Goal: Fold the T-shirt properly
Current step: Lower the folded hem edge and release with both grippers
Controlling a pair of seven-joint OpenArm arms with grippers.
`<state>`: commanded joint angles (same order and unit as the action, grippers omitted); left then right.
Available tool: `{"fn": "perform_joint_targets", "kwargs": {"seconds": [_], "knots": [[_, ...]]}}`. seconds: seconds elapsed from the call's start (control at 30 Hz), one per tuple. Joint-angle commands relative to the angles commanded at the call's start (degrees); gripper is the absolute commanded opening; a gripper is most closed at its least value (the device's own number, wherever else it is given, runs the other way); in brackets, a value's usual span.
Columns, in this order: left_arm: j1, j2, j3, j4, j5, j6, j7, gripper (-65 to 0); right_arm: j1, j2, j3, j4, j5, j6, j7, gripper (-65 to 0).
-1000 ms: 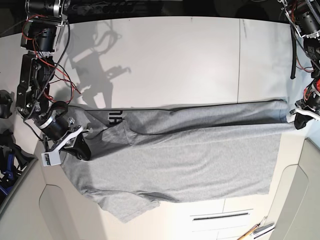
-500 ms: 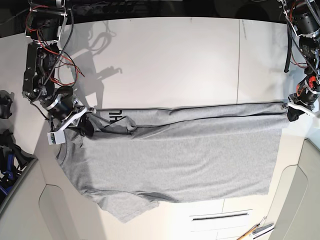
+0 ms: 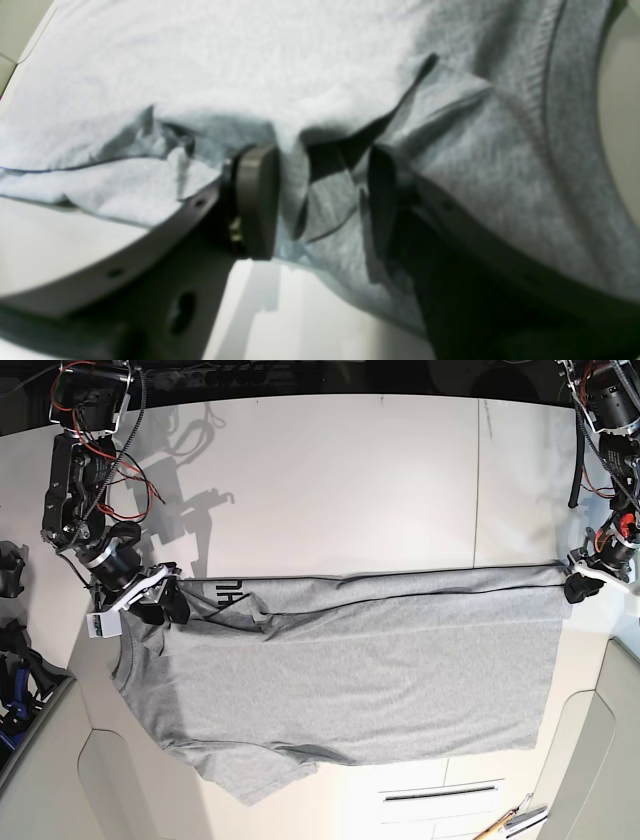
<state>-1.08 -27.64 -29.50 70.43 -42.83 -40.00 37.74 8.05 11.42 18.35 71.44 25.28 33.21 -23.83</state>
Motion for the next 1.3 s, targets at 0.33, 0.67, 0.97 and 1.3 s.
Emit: {"fn": "perform_joint_targets", "kwargs": {"seconds": [0.33,0.67,0.97,1.3], "knots": [[0.72,0.0,-7.52,0.0,-8.02,0.0,4.63,-33.6,-0.31,0.2,14.58,4.52,7.13,0.02,-6.25,-36.7],[4.44,0.17,-7.5,-0.02,-8.74,0.0,4.28,-21.6,-2.58,1.27,19.02,4.46,4.35,-4.94,-6.19,-34.0],[5.73,0.5,-6.97,-0.24,-5.51,0.0,1.86,-20.9,-5.05,1.09,17.07,2.43,6.45,-4.92,-5.86,-23.2],[5.55,4.2,-2.99,-0.83,-0.85,0.0,-1.84,-20.9,-4.74,0.74,16.39,-6.01,7.69,-2.67,-2.93,-23.2]]}}
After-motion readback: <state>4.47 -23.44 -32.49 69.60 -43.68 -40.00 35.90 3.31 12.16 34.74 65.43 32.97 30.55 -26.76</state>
